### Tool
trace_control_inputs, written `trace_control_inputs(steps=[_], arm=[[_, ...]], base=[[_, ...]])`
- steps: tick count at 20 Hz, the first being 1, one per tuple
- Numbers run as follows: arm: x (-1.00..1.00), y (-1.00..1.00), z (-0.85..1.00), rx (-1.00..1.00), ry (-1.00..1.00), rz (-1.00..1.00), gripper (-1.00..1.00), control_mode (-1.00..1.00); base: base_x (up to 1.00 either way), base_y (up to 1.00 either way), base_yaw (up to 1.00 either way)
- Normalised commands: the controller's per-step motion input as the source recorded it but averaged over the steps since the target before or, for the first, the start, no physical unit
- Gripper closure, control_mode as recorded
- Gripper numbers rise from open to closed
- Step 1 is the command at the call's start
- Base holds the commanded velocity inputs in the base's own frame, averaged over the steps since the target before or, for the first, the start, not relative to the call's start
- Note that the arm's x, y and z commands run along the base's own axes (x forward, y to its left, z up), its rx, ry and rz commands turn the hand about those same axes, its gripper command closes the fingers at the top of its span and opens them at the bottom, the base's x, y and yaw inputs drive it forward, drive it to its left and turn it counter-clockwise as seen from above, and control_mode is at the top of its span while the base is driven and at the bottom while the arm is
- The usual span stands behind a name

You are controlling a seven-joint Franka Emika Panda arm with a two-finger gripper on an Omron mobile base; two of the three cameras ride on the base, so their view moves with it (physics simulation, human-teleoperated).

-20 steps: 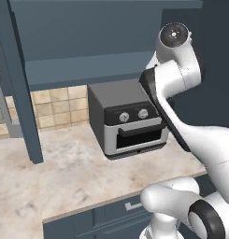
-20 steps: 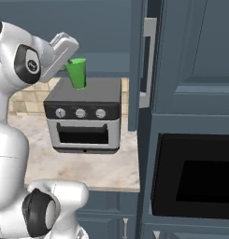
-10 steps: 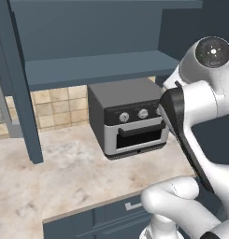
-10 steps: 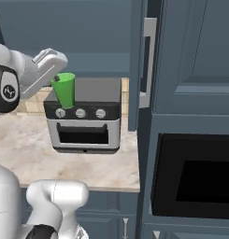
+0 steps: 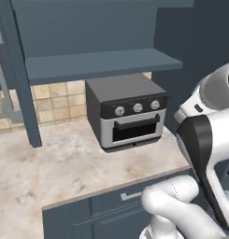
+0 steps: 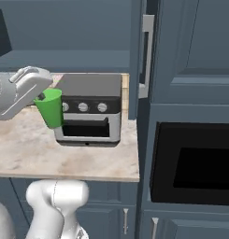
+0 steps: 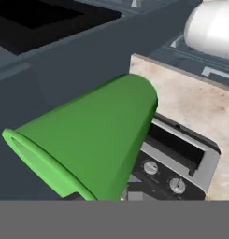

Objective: There is a tray on the dining counter. Grab the cup, mug, and pitcher and place them on the tray. The pitcher may be placed next to the tray if it cannot fit the tray.

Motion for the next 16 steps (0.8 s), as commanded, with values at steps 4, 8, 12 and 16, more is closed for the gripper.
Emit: trace_control_inputs(steps=[4, 8, 12, 16], arm=[[0.0, 0.0, 0.0, 0.0, 0.0, 0.0, 1.0, 1.0], [0.0, 0.0, 0.0, 0.0, 0.0, 0.0, 1.0, 1.0], [0.0, 0.0, 0.0, 0.0, 0.0, 0.0, 1.0, 1.0], [0.0, 0.0, 0.0, 0.0, 0.0, 0.0, 1.0, 1.0]], base=[[-1.0, -0.03, 0.0], [-0.93, -0.33, -0.09], [-0.58, -0.63, -0.34], [-0.38, -0.71, -0.49]])
